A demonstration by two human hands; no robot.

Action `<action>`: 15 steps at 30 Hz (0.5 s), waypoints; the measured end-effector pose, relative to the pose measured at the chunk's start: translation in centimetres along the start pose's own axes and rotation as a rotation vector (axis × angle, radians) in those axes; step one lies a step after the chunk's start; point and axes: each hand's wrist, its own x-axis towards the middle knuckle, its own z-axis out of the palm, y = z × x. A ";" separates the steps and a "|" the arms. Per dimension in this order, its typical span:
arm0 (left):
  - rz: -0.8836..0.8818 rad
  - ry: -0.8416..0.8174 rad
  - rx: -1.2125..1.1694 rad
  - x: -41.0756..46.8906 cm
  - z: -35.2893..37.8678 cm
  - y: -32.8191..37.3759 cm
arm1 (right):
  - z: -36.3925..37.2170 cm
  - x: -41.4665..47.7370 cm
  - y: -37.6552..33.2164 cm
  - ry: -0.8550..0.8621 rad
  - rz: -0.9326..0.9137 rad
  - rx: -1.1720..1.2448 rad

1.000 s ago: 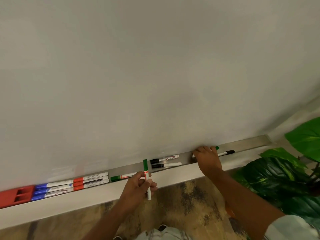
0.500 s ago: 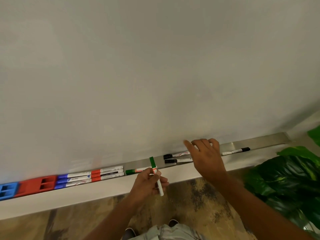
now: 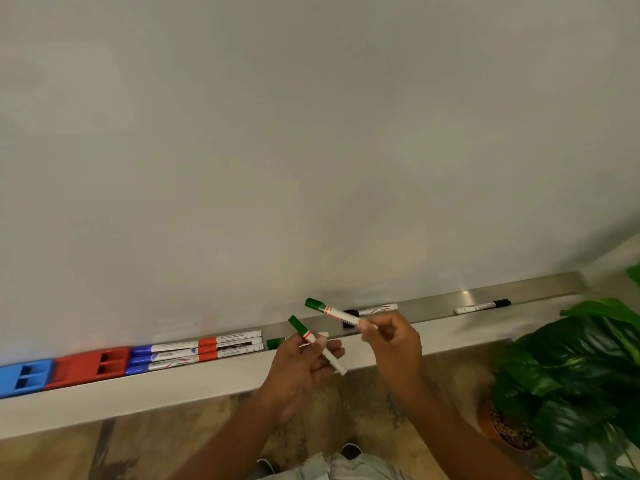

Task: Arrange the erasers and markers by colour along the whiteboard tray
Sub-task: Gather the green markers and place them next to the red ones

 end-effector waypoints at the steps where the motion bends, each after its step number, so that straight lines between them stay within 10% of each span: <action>1: 0.009 -0.009 -0.020 -0.1 -0.1 0.1 | 0.5 -0.5 0.4 -0.015 0.039 0.039; 15: 0.021 0.082 -0.211 -1.0 -0.9 0.7 | 4.2 -3.0 2.1 -0.237 0.158 0.065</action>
